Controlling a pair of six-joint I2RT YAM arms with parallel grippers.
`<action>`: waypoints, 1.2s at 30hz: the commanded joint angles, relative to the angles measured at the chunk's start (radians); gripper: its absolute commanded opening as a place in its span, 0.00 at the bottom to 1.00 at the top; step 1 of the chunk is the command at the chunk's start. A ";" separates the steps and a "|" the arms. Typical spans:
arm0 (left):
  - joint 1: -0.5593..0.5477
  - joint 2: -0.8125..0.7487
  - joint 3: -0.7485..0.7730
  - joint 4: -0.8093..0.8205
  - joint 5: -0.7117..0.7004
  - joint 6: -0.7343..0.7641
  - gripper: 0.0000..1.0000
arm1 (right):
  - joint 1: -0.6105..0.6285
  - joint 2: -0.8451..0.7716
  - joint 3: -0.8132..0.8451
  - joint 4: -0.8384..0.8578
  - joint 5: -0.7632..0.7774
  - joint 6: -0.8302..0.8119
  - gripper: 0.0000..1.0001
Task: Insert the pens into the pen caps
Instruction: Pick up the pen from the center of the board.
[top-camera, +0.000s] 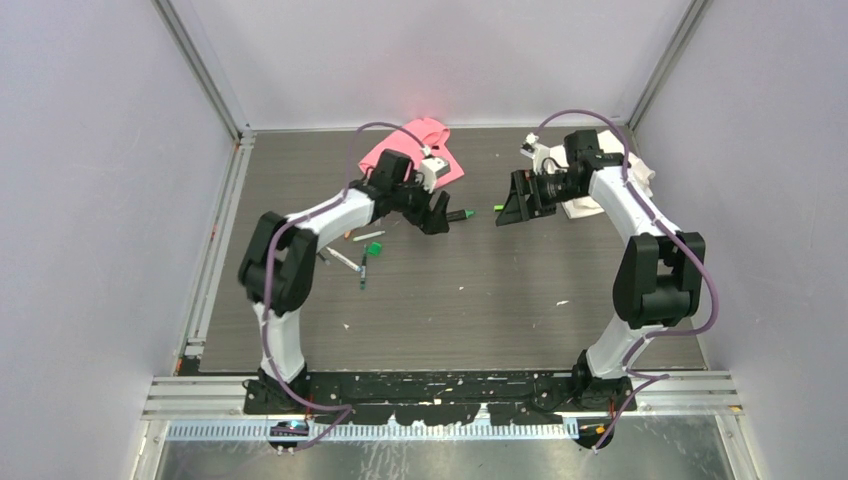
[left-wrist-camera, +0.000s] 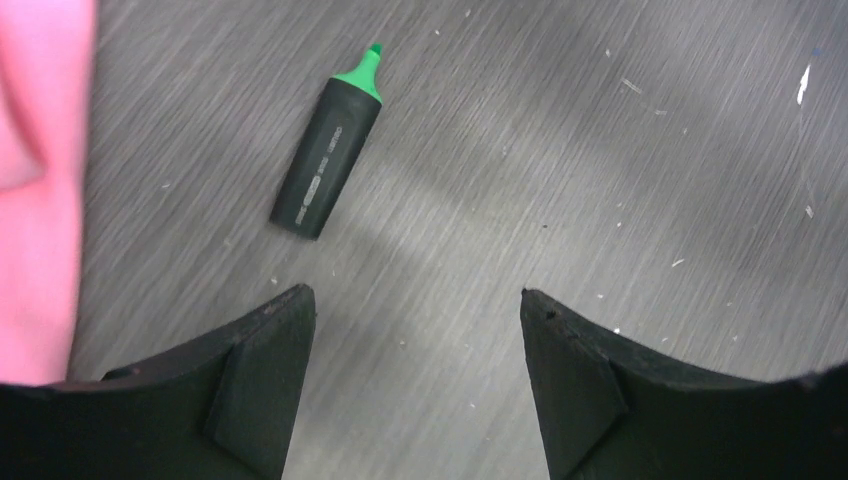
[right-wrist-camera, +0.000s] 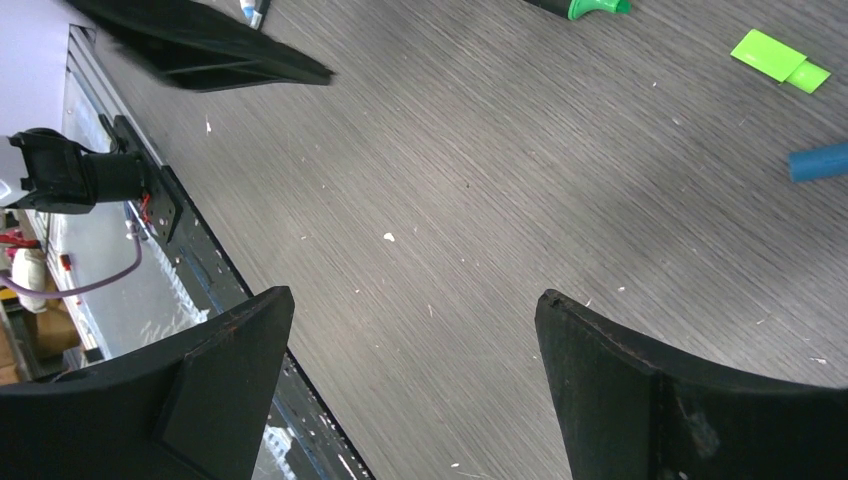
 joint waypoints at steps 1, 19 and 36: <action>0.020 0.165 0.238 0.006 0.175 0.173 0.74 | -0.010 -0.087 -0.035 0.049 -0.033 -0.008 0.96; -0.053 0.450 0.549 -0.259 0.026 0.361 0.43 | -0.041 -0.033 0.001 0.047 -0.093 0.039 0.97; -0.135 0.431 0.470 -0.293 -0.178 0.373 0.13 | -0.041 -0.053 -0.011 0.037 -0.110 0.022 0.97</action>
